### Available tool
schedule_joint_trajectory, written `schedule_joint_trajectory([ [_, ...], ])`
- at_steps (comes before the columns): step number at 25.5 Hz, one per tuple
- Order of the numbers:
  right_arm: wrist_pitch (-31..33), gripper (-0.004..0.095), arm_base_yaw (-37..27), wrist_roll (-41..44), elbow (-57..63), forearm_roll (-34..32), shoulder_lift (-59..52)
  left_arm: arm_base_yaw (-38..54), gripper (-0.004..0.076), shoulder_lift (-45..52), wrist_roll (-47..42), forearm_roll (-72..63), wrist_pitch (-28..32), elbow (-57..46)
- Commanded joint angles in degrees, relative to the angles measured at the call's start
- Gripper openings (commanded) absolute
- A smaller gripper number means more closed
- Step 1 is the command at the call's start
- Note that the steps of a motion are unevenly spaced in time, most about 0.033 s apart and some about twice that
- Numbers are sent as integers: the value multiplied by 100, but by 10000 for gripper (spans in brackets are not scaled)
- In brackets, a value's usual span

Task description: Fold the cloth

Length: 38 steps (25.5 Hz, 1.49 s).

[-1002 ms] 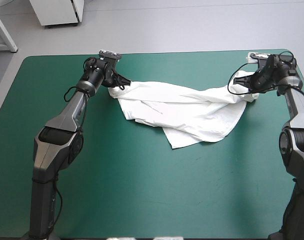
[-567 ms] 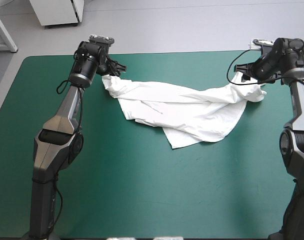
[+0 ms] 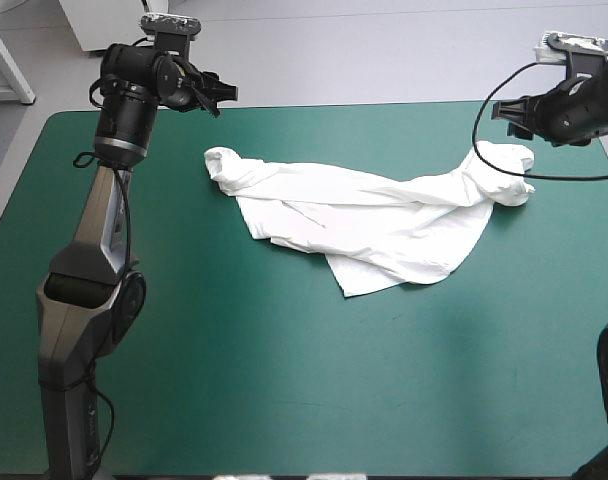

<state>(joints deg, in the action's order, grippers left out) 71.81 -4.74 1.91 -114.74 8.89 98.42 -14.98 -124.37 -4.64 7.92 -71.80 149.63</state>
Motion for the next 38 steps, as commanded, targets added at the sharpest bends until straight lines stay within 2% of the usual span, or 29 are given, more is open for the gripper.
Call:
schedule_joint_trajectory([
  [1,-21,488,-33,5,679,50,-875,2,429,894,-29,-11,-216,-964],
  [4,-21,486,-33,5,1234,50,-1215,2,419,1461,-32,-133,-195,-2377],
  [7,-21,486,-33,-5,1342,50,-1204,2,419,1298,101,-163,-92,-2816],
  [14,-21,486,-33,-35,1351,82,-1204,22,419,593,273,-455,51,-2666],
  [20,-73,486,-33,-35,1351,154,-1204,127,419,135,313,-729,448,-2338],
  [32,-152,486,-33,-35,1351,154,-1204,162,417,-967,464,-755,312,-1342],
  [35,-152,486,-33,-35,1351,154,-1204,162,340,-1075,506,-741,366,-1161],
  [38,-53,486,-33,-35,1351,241,-1166,162,92,-1085,578,-681,519,-1147],
])
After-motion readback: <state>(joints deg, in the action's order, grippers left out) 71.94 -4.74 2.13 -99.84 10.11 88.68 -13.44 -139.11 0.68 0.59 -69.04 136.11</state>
